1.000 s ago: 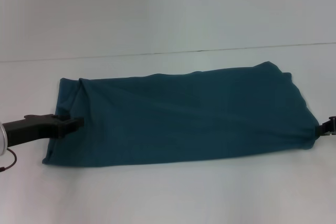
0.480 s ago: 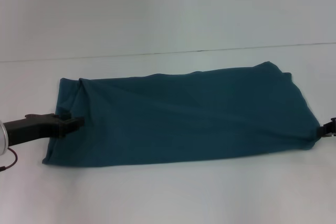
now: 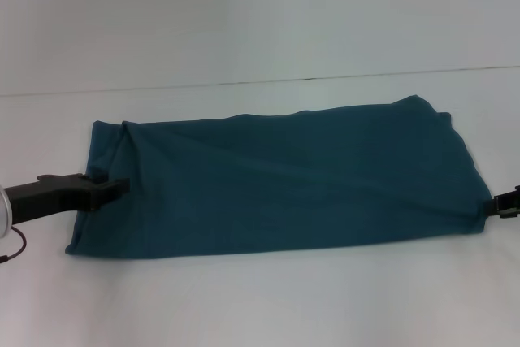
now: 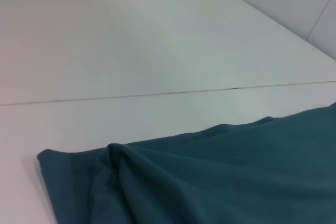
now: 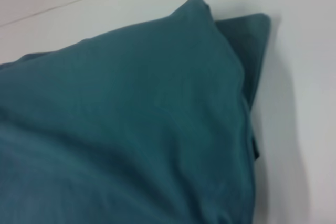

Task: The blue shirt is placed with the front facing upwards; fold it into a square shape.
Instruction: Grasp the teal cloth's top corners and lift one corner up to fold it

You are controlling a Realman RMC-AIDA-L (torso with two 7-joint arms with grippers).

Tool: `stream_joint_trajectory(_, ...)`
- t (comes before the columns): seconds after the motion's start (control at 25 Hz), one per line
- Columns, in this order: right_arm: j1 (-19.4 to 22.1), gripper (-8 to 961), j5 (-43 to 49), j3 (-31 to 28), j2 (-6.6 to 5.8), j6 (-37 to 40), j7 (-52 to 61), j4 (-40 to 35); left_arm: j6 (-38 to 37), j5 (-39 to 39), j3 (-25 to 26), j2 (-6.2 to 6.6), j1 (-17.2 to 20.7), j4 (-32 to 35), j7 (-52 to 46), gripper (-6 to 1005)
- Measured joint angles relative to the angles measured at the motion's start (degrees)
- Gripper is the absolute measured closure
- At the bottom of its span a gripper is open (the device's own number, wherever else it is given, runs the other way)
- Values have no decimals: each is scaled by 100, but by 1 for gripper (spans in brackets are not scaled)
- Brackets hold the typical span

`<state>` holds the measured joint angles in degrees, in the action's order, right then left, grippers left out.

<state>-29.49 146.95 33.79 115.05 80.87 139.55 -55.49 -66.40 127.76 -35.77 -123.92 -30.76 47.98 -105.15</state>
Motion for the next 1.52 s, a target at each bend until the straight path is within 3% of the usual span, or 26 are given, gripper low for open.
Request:
stream_joint_trajectory(0.36, -37, 645, 0, -13, 61, 51, 28, 57, 40, -7, -25, 0, -1, 0, -1, 602)
stream_joint_trajectory(0.56, -66, 649, 0, -13, 65, 52, 37, 174, 40, -7, -19, 0, -1, 0, 1, 602)
stream_joint_trajectory(1.32, -75, 801, 53, 70, 12, 56, 223, 188, 39, -6, 0, 9, 0, 0, 15, 603)
stream_joint_trajectory(1.52, -74, 895, 53, 83, 8, 61, 230, 191, 58, -6, 0, 9, -1, 0, 21, 603)
